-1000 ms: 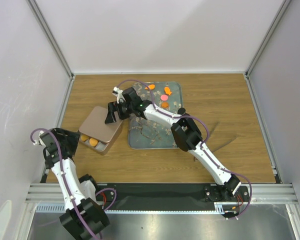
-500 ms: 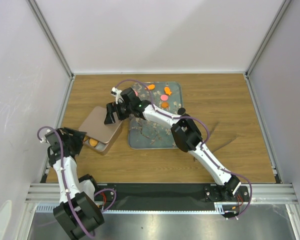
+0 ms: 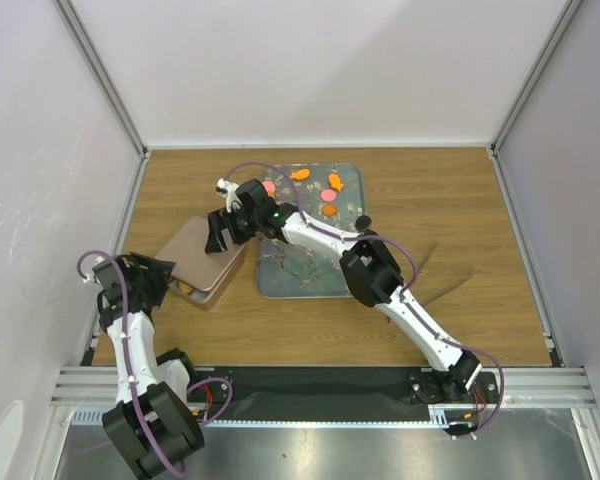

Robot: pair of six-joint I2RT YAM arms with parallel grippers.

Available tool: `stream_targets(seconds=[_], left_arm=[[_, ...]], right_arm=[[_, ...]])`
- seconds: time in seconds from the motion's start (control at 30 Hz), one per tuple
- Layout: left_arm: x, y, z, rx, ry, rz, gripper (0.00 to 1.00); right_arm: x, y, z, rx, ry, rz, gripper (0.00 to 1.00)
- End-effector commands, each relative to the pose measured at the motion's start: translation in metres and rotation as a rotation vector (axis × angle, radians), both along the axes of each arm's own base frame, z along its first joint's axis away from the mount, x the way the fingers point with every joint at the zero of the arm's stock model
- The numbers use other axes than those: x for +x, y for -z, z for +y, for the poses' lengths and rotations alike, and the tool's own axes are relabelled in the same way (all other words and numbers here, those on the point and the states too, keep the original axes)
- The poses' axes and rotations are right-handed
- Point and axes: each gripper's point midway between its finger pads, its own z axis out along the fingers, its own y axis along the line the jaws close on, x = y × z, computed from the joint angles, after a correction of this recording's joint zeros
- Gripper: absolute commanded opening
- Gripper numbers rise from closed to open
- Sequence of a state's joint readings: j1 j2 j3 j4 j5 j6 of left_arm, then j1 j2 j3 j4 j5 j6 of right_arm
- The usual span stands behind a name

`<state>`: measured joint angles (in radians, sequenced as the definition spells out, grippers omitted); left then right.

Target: Pack the cookies

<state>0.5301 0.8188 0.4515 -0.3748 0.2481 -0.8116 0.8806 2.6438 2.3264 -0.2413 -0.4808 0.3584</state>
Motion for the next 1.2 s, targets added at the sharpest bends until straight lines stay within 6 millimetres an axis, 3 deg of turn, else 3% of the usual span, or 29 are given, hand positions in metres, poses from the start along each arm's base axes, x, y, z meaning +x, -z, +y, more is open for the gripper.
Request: stream_targets(seconds=[0.0,1.17], left_arm=[[0.004,0.001,-0.001,0.0,0.004,-0.015,0.7],[0.007,0.012,-0.013,-0.017,0.056,0.003,0.69]], right_arm=[[-0.012,-0.038,0.004,0.013,-0.032,-0.071,0.96],[-0.049,-0.047,0.023,-0.033,-0.111,-0.182,1.0]])
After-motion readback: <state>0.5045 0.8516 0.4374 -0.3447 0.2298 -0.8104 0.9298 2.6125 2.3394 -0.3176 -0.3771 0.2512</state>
